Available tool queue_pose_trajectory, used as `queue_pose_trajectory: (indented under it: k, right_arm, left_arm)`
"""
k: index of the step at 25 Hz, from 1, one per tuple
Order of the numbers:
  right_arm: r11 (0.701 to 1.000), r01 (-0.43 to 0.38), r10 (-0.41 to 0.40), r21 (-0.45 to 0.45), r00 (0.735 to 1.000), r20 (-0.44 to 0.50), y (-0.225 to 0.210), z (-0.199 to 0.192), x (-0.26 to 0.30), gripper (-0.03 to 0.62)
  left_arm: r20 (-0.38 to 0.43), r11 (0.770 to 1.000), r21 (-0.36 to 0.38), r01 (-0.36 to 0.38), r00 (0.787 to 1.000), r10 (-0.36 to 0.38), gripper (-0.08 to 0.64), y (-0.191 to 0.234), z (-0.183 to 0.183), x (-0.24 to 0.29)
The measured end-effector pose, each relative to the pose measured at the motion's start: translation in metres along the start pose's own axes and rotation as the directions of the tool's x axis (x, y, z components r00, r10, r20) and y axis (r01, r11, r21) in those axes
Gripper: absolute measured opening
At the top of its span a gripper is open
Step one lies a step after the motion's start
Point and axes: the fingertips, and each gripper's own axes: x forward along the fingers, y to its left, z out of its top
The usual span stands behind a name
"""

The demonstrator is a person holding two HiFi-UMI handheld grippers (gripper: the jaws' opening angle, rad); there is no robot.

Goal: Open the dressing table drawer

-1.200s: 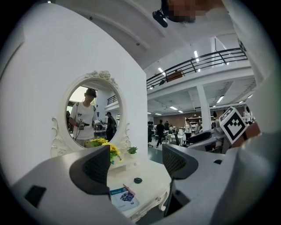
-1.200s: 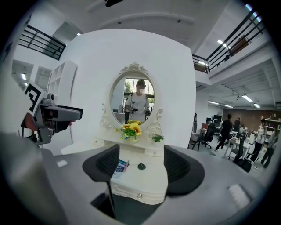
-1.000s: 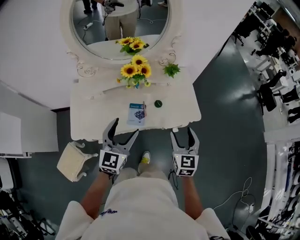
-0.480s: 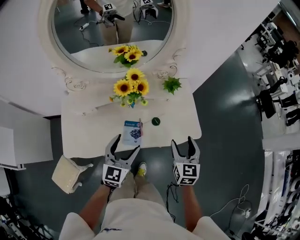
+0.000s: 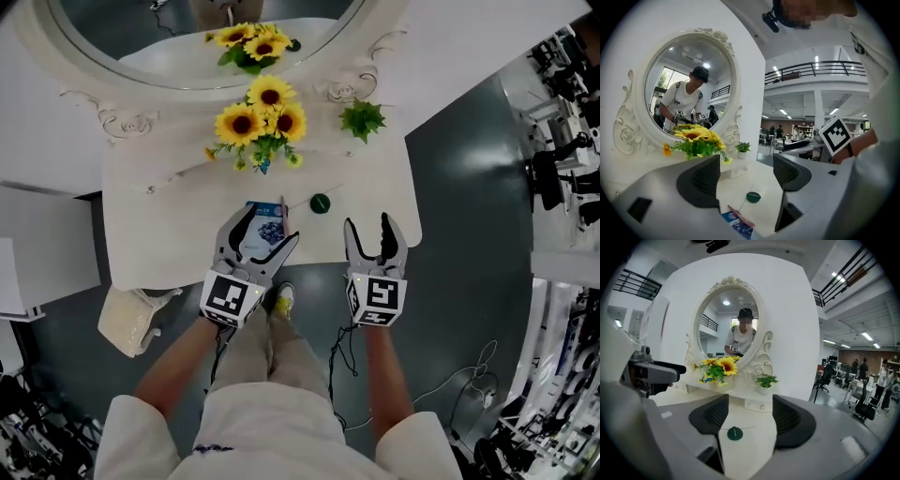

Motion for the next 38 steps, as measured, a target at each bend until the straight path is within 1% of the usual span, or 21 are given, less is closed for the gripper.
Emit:
queue_pose_trajectory:
  k: [3, 5, 9, 10, 11, 13, 16, 19, 22, 24, 26, 29, 32, 35, 38]
  right_arm:
    - [1.0, 0.006, -0.006, 0.023, 1.0, -0.014, -0.002, -0.015, 0.018, 0.302]
    - [0.999, 0.006, -0.005, 0.041, 1.0, -0.029, -0.001, -0.027, 0.028, 0.296]
    - [0.999, 0.007, -0.004, 0.048, 0.998, -0.062, 0.0, -0.053, 0.045, 0.295]
    - [0.998, 0.009, -0.006, 0.055, 0.998, -0.066, -0.001, -0.058, 0.048, 0.283]
    - [0.998, 0.012, -0.008, 0.065, 0.998, -0.066, -0.002, -0.062, 0.052, 0.272]
    - [0.997, 0.016, -0.011, 0.075, 0.998, -0.069, -0.004, -0.069, 0.06, 0.27]
    - [0.998, 0.024, -0.019, 0.065, 0.997, -0.081, -0.006, -0.078, 0.073, 0.264]
    - [0.998, 0.028, -0.023, 0.056, 0.995, -0.094, -0.009, -0.085, 0.089, 0.253]
    - [0.998, 0.034, -0.029, 0.046, 0.994, -0.105, -0.014, -0.091, 0.106, 0.249]
    - [0.998, 0.044, -0.038, 0.055, 0.993, -0.109, -0.019, -0.095, 0.117, 0.245]
    - [0.996, 0.051, -0.042, 0.076, 0.993, -0.11, -0.023, -0.098, 0.127, 0.215]
    - [0.996, 0.05, -0.041, 0.072, 0.992, -0.119, -0.027, -0.101, 0.142, 0.212]
    - [0.996, 0.068, -0.059, 0.065, 0.989, -0.134, -0.035, -0.105, 0.155, 0.212]
    - [0.995, 0.08, -0.07, 0.062, 0.987, -0.148, -0.042, -0.108, 0.168, 0.212]
    - [0.996, 0.079, -0.07, 0.05, 0.985, -0.158, -0.045, -0.109, 0.181, 0.207]
  left_arm:
    - [0.002, 1.0, 0.0, 0.001, 1.0, -0.001, 0.357, 0.004, -0.009, 0.016]
    - [0.002, 1.0, -0.016, 0.004, 1.0, -0.003, 0.357, 0.007, -0.017, 0.025]
    - [-0.01, 0.999, -0.039, -0.006, 1.0, 0.006, 0.354, 0.014, -0.041, 0.036]
    - [-0.013, 0.999, -0.042, -0.007, 1.0, 0.006, 0.347, 0.016, -0.046, 0.038]
    - [-0.015, 0.999, -0.042, -0.005, 1.0, 0.005, 0.337, 0.017, -0.049, 0.04]
    - [-0.014, 0.999, -0.034, -0.001, 1.0, 0.001, 0.327, 0.017, -0.051, 0.045]
    - [-0.012, 1.0, -0.024, -0.001, 1.0, 0.001, 0.314, 0.016, -0.052, 0.052]
    - [-0.02, 1.0, -0.029, -0.004, 1.0, 0.004, 0.276, 0.019, -0.058, 0.059]
    - [-0.022, 0.999, -0.032, -0.006, 1.0, 0.005, 0.258, 0.021, -0.062, 0.065]
    - [-0.028, 0.999, -0.031, -0.007, 1.0, 0.006, 0.241, 0.022, -0.067, 0.069]
    - [-0.04, 1.0, -0.029, -0.011, 0.999, 0.01, 0.223, 0.024, -0.075, 0.07]
    - [-0.039, 0.999, -0.034, -0.019, 0.999, 0.018, 0.197, 0.024, -0.077, 0.074]
    - [-0.042, 0.999, -0.032, -0.025, 0.999, 0.024, 0.175, 0.027, -0.079, 0.078]
    - [-0.042, 0.998, -0.034, -0.043, 0.998, 0.042, 0.105, 0.033, -0.077, 0.082]
    - [-0.043, 0.998, -0.045, -0.054, 0.998, 0.052, 0.08, 0.037, -0.078, 0.084]
